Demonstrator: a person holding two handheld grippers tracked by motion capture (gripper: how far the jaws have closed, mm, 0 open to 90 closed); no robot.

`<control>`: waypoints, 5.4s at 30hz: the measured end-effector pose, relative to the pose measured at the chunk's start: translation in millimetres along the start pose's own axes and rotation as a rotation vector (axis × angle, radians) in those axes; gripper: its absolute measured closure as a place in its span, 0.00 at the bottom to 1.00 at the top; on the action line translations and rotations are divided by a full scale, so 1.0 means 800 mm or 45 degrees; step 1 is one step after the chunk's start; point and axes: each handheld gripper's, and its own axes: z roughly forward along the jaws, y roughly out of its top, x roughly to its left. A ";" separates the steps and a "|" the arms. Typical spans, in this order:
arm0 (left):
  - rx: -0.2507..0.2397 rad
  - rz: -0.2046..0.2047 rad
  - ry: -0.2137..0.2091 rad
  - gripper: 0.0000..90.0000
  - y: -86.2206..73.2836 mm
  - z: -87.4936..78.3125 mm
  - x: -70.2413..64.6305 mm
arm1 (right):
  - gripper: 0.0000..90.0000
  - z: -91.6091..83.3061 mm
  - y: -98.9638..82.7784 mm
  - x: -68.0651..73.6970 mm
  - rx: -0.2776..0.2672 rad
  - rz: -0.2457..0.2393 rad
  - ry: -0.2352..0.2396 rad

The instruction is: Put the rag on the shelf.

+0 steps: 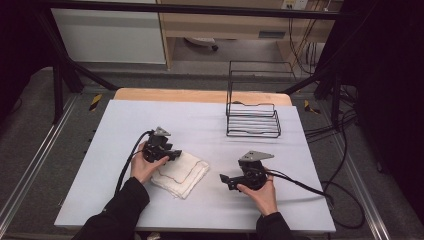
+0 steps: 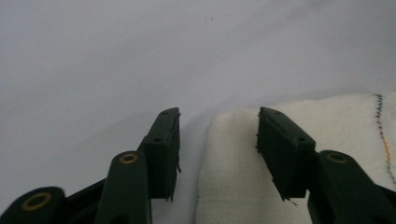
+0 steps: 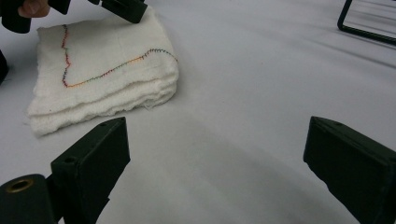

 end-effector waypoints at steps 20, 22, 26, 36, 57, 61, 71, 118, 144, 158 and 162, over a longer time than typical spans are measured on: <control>0.035 -0.002 -0.062 0.68 -0.002 0.006 0.001 | 0.12 0.011 0.011 0.004 -0.060 0.076 0.007; 0.044 -0.001 -0.061 0.76 -0.001 0.005 -0.002 | 0.15 0.015 0.015 0.007 -0.060 0.084 0.006; 0.067 0.033 -0.036 0.85 0.002 0.004 -0.008 | 0.19 0.028 0.024 0.015 -0.051 0.076 -0.013; 0.069 0.032 -0.071 0.90 0.000 0.003 -0.003 | 0.28 0.074 0.050 0.032 -0.021 0.100 -0.057; 0.040 0.025 -0.075 0.92 0.000 -0.003 -0.005 | 0.68 0.097 0.039 0.043 0.092 0.177 -0.070; 0.024 0.026 -0.083 0.92 0.001 -0.010 -0.004 | 0.76 0.098 0.038 0.047 0.088 0.233 -0.021; -0.033 0.020 -0.096 0.92 -0.002 -0.024 -0.006 | 0.94 0.095 0.038 0.051 0.043 0.242 -0.002; -0.641 0.018 -0.048 0.92 0.011 -0.154 -0.045 | 0.95 -0.012 0.119 0.084 -0.434 -0.122 0.043; -0.856 0.056 -0.062 0.92 0.050 -0.163 -0.084 | 0.95 -0.073 0.139 0.071 -0.608 -0.182 -0.022; -0.920 0.057 -0.088 0.92 0.076 -0.159 -0.096 | 0.95 -0.097 0.149 0.059 -0.683 -0.176 -0.064; -0.940 0.061 -0.091 0.92 0.084 -0.160 -0.100 | 0.95 -0.103 0.153 0.056 -0.695 -0.187 -0.075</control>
